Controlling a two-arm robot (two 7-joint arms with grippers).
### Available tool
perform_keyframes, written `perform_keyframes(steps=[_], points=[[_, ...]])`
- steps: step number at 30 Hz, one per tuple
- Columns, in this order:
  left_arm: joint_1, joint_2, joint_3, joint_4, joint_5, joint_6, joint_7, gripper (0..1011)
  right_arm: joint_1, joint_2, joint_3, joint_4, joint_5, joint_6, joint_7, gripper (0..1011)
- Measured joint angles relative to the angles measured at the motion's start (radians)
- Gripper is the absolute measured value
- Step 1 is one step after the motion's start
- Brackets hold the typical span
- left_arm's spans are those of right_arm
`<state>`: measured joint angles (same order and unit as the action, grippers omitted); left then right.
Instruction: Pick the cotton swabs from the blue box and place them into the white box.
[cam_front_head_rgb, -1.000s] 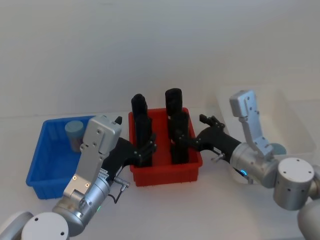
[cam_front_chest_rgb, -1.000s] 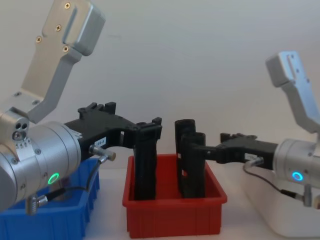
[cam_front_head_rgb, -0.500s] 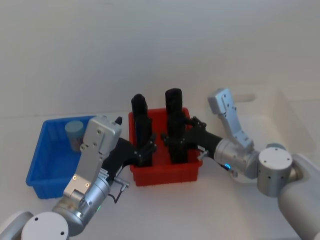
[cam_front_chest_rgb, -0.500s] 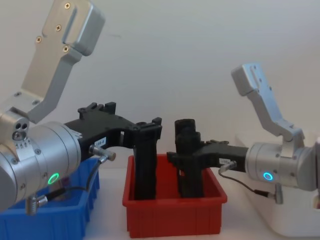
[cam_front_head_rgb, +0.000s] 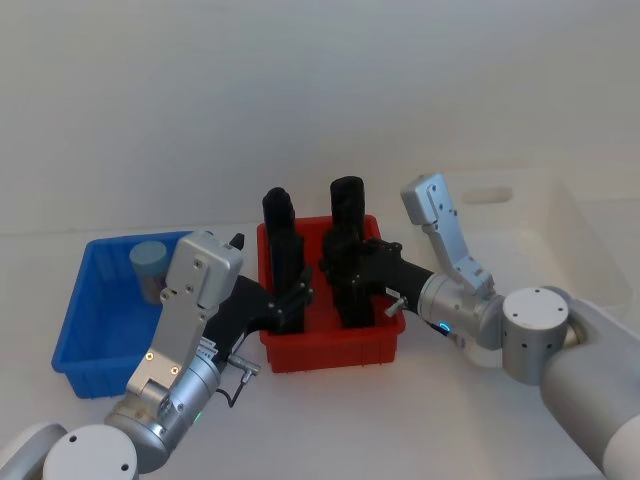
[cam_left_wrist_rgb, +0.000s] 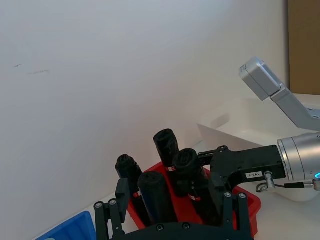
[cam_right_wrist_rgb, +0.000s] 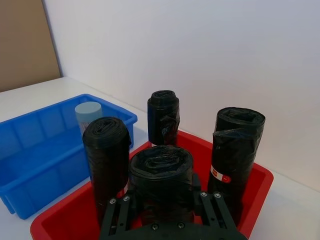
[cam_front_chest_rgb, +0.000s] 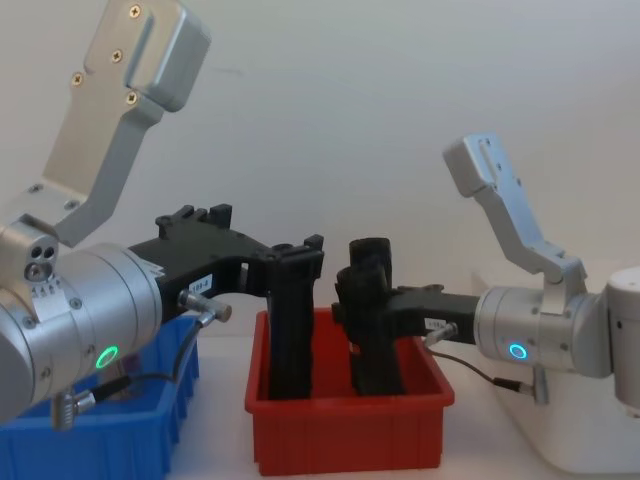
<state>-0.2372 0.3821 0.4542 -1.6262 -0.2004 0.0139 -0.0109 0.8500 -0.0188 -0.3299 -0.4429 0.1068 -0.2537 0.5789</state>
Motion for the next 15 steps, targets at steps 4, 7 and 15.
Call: perform_keyframes(steps=[4,7,15], points=[[0.0,0.0,0.0,0.0,0.0,0.0,0.0,1004,0.019,-0.007,0.0,0.036,0.0,-0.018,-0.002,565],[0.0,0.0,0.0,0.0,0.0,0.0,0.0,1004,0.025,-0.009,0.002,0.047,0.0,-0.027,-0.005,535],[0.0,0.0,0.0,0.0,0.0,0.0,0.0,1004,0.003,-0.002,0.009,-0.007,0.006,-0.042,-0.025,499]])
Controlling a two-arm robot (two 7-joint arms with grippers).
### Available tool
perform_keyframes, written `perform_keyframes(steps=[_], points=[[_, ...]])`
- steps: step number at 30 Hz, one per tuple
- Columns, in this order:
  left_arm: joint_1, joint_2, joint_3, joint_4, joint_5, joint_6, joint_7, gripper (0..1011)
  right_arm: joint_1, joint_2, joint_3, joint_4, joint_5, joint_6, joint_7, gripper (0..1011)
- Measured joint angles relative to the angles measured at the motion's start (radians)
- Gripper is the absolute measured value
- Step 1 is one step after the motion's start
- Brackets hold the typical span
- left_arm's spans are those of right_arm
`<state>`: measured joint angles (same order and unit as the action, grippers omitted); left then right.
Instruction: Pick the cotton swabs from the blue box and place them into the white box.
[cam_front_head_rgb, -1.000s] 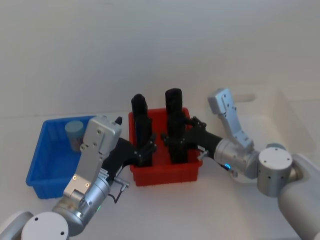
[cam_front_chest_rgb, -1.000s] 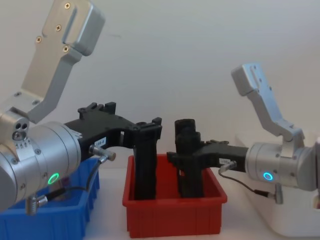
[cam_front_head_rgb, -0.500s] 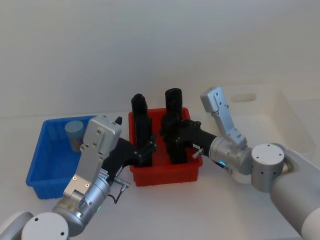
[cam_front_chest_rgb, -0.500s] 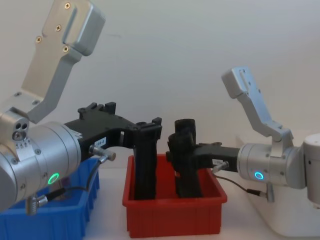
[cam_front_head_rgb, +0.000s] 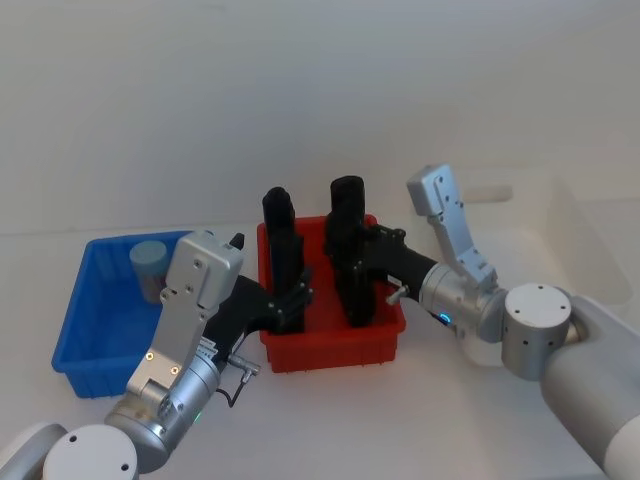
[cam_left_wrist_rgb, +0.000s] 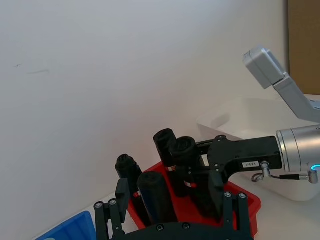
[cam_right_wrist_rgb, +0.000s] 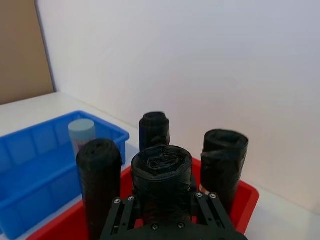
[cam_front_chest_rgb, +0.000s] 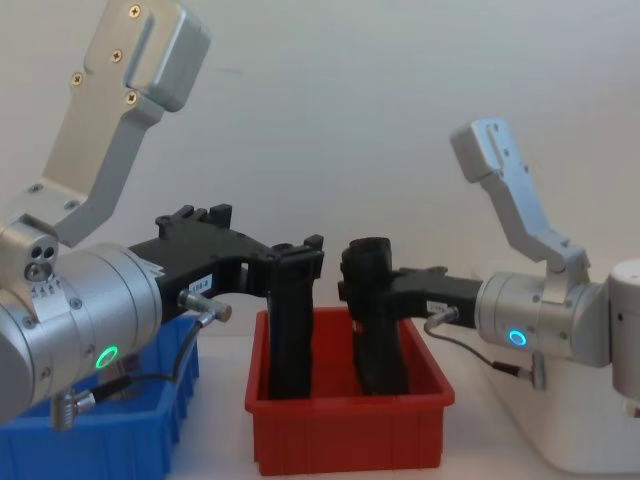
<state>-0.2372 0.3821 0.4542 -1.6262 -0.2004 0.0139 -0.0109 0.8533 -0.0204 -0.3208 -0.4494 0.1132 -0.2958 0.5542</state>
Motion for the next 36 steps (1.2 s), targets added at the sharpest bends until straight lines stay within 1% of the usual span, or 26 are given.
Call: perform_keyframes(steps=[1,4,5,6,7,10,11,12,13,14,16,19,20,23,25,26,30,36], points=[[0.0,0.0,0.0,0.0,0.0,0.0,0.0,1004,-0.014,0.006,0.002,-0.034,0.002,0.001,-0.006,487],[0.0,0.0,0.0,0.0,0.0,0.0,0.0,1004,-0.037,0.014,0.005,-0.086,0.006,0.007,-0.018,474],[0.0,0.0,0.0,0.0,0.0,0.0,0.0,1004,-0.056,0.021,0.008,-0.132,0.008,0.013,-0.027,468],[0.0,0.0,0.0,0.0,0.0,0.0,0.0,1004,-0.062,0.023,0.008,-0.145,0.01,0.017,-0.032,462],[0.0,0.0,0.0,0.0,0.0,0.0,0.0,1004,-0.083,0.031,0.011,-0.195,0.013,0.026,-0.043,461],[0.0,0.0,0.0,0.0,0.0,0.0,0.0,1004,-0.112,0.043,0.015,-0.264,0.017,0.039,-0.06,448],[0.0,0.0,0.0,0.0,0.0,0.0,0.0,1004,-0.129,0.05,0.018,-0.306,0.02,0.05,-0.073,443],[0.0,0.0,0.0,0.0,0.0,0.0,0.0,1004,-0.137,0.053,0.019,-0.326,0.021,0.052,-0.077,440],[0.0,0.0,0.0,0.0,0.0,0.0,0.0,1004,-0.156,0.06,0.022,-0.37,0.023,0.062,-0.092,440],[0.0,0.0,0.0,0.0,0.0,0.0,0.0,1004,-0.161,0.063,0.023,-0.383,0.024,0.066,-0.099,440],[0.0,0.0,0.0,0.0,0.0,0.0,0.0,1004,-0.186,0.074,0.027,-0.443,0.026,0.081,-0.121,439],[0.0,0.0,0.0,0.0,0.0,0.0,0.0,1004,-0.21,0.084,0.032,-0.499,0.027,0.096,-0.144,439],[0.0,0.0,0.0,0.0,0.0,0.0,0.0,1004,-0.223,0.091,0.036,-0.53,0.027,0.103,-0.158,439],[0.0,0.0,0.0,0.0,0.0,0.0,0.0,1004,-0.244,0.102,0.041,-0.572,0.027,0.115,-0.179,440],[0.0,0.0,0.0,0.0,0.0,0.0,0.0,1004,-0.267,0.115,0.05,-0.628,0.025,0.134,-0.21,439],[0.0,0.0,0.0,0.0,0.0,0.0,0.0,1004,-0.267,0.115,0.05,-0.628,0.025,0.134,-0.21,440],[0.0,0.0,0.0,0.0,0.0,0.0,0.0,1004,-0.296,0.134,0.064,-0.689,0.023,0.165,-0.254,439],[0.0,0.0,0.0,0.0,0.0,0.0,0.0,1004,-0.323,0.153,0.079,-0.739,0.019,0.204,-0.303,440]])
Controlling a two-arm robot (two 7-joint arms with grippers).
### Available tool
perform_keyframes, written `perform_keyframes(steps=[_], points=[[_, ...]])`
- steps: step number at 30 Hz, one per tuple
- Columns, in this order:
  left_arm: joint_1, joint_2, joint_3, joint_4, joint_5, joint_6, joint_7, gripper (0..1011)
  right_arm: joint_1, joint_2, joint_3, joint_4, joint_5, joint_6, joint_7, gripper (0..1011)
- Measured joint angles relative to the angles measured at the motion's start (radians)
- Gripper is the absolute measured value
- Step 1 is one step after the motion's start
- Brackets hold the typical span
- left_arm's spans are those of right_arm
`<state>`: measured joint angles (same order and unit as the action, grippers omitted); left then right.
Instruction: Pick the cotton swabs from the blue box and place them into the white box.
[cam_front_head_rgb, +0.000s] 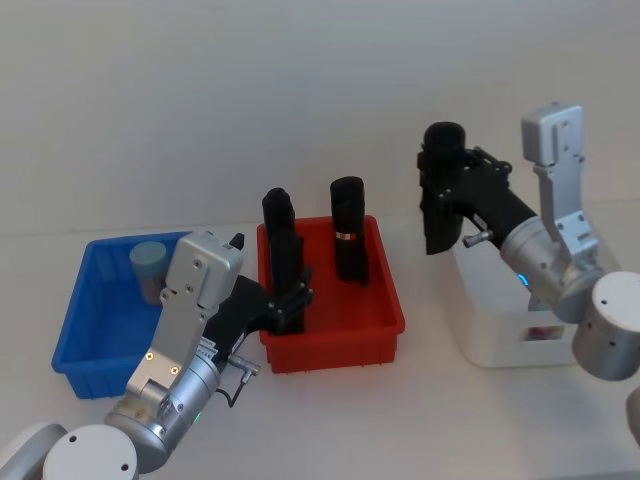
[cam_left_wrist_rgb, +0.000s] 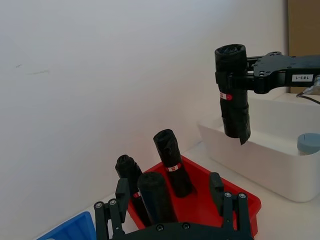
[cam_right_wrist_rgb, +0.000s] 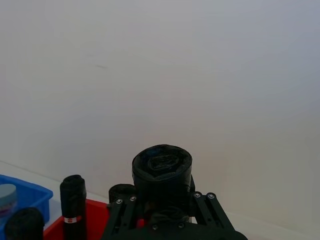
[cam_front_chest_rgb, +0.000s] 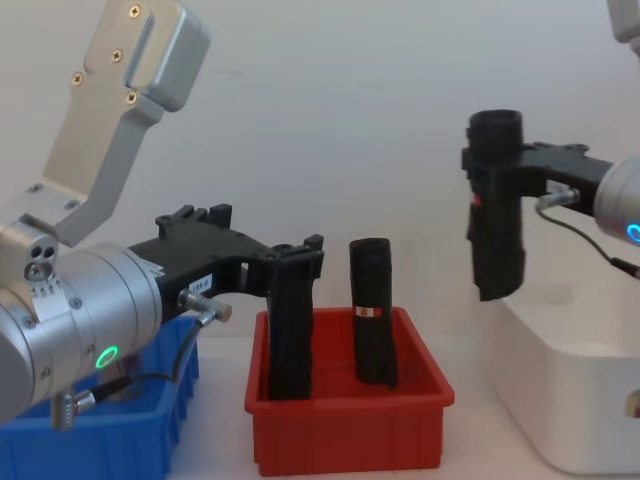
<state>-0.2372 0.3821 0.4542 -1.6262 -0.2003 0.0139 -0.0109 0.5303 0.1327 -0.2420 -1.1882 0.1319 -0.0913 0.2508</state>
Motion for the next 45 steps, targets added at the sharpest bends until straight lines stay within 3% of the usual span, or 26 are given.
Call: perform_keyframes(steps=[9,18,35,38,45], points=[[0.0,0.0,0.0,0.0,0.0,0.0,0.0,1004,-0.032,0.024,0.022,-0.05,-0.007,0.069,-0.073,440],[0.0,0.0,0.0,0.0,0.0,0.0,0.0,1004,-0.043,0.033,0.034,-0.057,0.011,0.111,-0.092,443],[0.0,0.0,0.0,0.0,0.0,0.0,0.0,1004,-0.05,0.04,0.045,-0.048,0.045,0.11,-0.063,951],[0.0,0.0,0.0,0.0,0.0,0.0,0.0,1004,-0.051,0.041,0.045,-0.05,0.048,0.108,-0.06,1001],[0.0,0.0,0.0,0.0,0.0,0.0,0.0,1004,-0.054,0.042,0.046,-0.054,0.052,0.103,-0.054,1001]])
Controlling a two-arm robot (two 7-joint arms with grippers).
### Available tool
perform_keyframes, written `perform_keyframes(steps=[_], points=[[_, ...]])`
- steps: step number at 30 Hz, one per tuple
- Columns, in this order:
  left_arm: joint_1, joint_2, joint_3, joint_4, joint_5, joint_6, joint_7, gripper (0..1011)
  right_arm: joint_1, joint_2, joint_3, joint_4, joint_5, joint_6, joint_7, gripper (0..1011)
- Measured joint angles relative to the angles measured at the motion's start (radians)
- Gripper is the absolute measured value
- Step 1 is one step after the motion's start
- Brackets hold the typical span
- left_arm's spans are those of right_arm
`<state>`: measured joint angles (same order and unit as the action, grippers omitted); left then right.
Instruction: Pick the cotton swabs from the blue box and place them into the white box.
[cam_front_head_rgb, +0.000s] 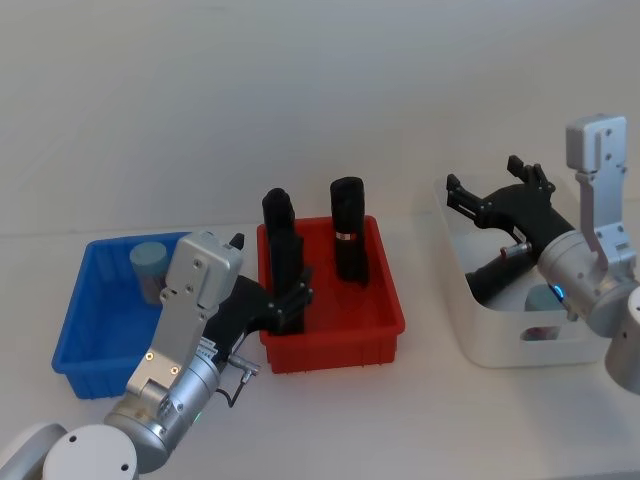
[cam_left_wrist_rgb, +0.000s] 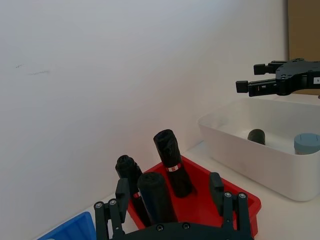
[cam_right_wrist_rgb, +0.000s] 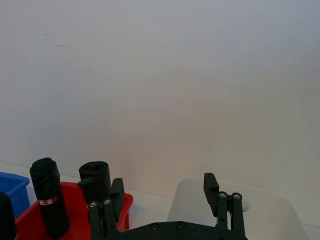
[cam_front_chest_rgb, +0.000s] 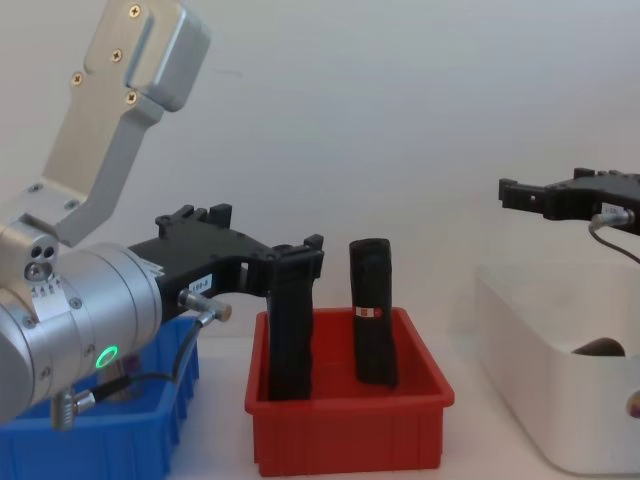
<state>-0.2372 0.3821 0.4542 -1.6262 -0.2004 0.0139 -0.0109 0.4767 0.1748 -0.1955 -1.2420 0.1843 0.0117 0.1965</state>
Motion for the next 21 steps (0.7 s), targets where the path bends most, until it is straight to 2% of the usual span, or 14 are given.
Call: perform_keyframes(steps=[21], points=[[0.0,0.0,0.0,0.0,0.0,0.0,0.0,1004,-0.002,0.001,0.001,-0.004,0.004,-0.004,0.006,1001]])
